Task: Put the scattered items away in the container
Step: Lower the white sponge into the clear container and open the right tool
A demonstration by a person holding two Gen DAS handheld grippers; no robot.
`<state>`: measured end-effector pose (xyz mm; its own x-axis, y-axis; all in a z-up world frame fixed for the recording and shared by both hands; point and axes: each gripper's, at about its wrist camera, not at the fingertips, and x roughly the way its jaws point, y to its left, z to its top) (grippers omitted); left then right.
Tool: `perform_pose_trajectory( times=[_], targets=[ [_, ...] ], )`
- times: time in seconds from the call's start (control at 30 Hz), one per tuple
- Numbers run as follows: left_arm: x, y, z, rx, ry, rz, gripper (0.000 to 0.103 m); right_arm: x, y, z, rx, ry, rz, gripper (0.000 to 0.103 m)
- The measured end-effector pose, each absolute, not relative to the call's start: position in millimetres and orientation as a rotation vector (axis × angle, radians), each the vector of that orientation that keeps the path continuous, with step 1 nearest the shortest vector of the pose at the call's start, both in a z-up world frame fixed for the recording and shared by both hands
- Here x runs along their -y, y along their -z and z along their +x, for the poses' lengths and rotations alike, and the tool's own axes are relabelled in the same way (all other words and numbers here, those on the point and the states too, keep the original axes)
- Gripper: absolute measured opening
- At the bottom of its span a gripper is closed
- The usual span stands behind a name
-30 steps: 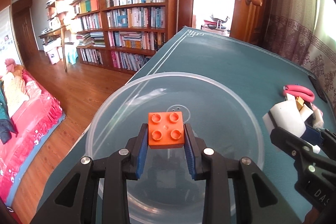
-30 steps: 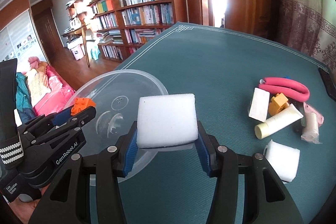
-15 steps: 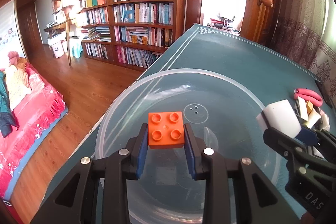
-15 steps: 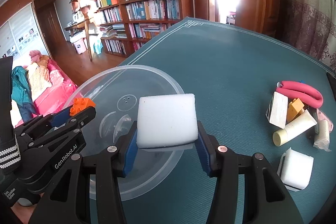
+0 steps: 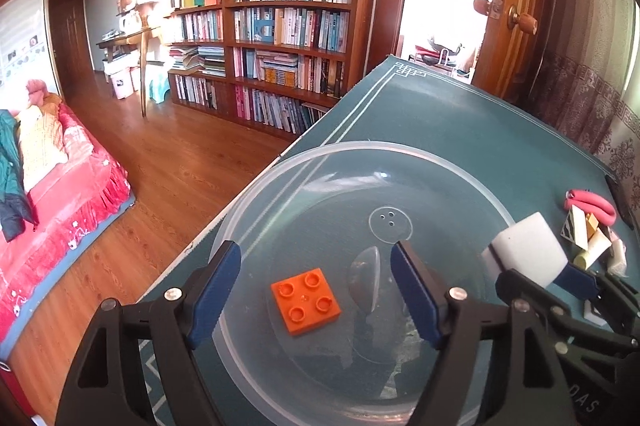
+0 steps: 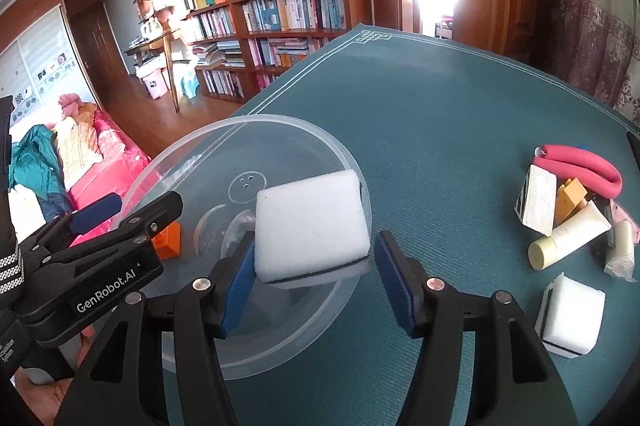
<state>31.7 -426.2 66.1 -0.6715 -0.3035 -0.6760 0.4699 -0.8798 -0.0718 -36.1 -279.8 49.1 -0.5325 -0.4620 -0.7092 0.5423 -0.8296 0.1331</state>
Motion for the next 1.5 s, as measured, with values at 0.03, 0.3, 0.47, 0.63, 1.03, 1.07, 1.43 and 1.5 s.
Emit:
perform_pose_trajectory(
  times=[0.03,0.3,0.47,0.63,1.03,1.07,1.43,1.5],
  targets=[
    [427,-66,32,-0.338,2.511,0.96,0.081,278,-49,-36,-0.134,2.337,1.037,0.062],
    [428,-65,33,-0.342,2.52,0.981,0.088,267,-48,-33,-0.102,2.343,1.05,0.062],
    [428,-67,33,-0.34,2.52,0.987,0.089,262,-49,-32,-0.084,2.342,1.05,0.062],
    [428,-67,34,-0.339,2.52,0.983,0.089,262,-51,-27,-0.086,2.346,1.018,0.062],
    [431,-68,41,-0.35,2.515,0.983,0.089,273,-49,-19,-0.09,2.256,1.011,0.062],
    [431,-68,41,-0.352,2.516,0.984,0.089,272,-49,-20,-0.088,2.258,1.011,0.062],
    [418,-65,38,-0.331,2.545,1.021,0.089,244,-45,-19,-0.032,2.329,1.047,0.062],
    [412,-66,37,-0.319,2.554,1.027,0.089,236,-46,-19,-0.019,2.352,1.046,0.062]
  ],
)
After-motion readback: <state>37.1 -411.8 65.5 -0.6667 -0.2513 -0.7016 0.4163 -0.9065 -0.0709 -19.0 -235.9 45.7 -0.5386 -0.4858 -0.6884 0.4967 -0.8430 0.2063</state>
